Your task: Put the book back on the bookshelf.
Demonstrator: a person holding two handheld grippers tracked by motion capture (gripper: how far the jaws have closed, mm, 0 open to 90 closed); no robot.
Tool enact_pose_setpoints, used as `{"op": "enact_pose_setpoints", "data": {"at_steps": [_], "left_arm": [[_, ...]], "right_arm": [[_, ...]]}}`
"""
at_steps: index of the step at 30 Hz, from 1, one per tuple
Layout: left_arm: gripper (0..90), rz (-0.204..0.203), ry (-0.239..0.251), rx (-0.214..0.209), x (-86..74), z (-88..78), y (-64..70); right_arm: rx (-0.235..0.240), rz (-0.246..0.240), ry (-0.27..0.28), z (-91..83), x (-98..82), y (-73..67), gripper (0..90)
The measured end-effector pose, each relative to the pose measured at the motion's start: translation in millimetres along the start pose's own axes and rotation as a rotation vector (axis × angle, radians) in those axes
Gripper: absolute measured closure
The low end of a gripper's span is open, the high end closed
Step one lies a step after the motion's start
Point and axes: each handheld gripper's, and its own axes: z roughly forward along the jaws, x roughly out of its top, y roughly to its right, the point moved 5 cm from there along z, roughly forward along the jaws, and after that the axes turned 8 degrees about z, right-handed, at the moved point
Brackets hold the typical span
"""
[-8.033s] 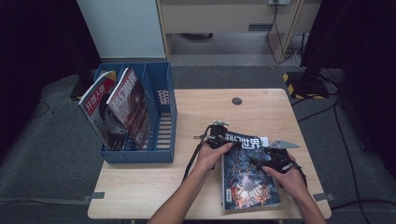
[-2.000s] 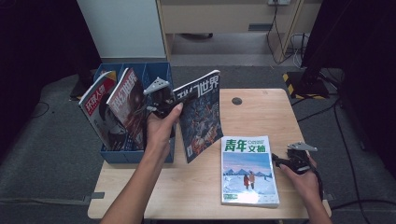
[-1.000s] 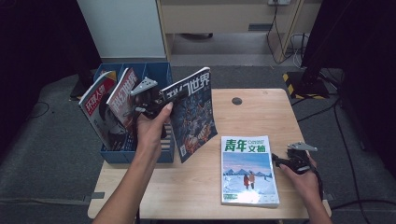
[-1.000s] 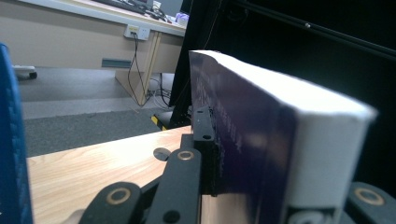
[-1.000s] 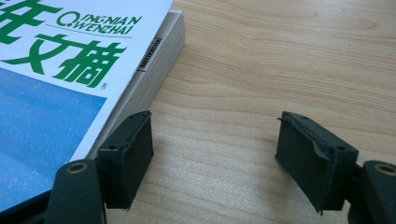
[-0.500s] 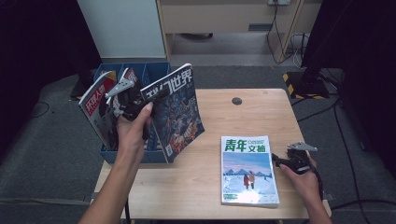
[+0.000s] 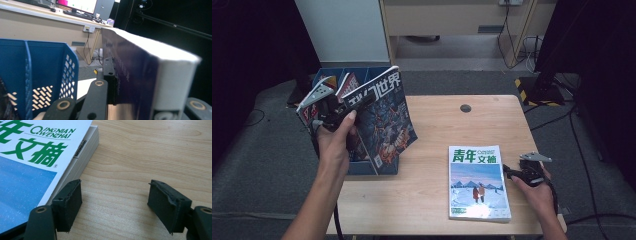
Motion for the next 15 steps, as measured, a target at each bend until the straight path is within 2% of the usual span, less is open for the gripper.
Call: {"op": "enact_pose_setpoints", "data": {"at_steps": [15], "left_arm": [[81.9, -0.020, 0.018, 0.050, 1.7, -29.0, -23.3]], "right_arm": [[0.000, 0.000, 0.000, 0.0, 0.0, -0.2, 27.2]]}}
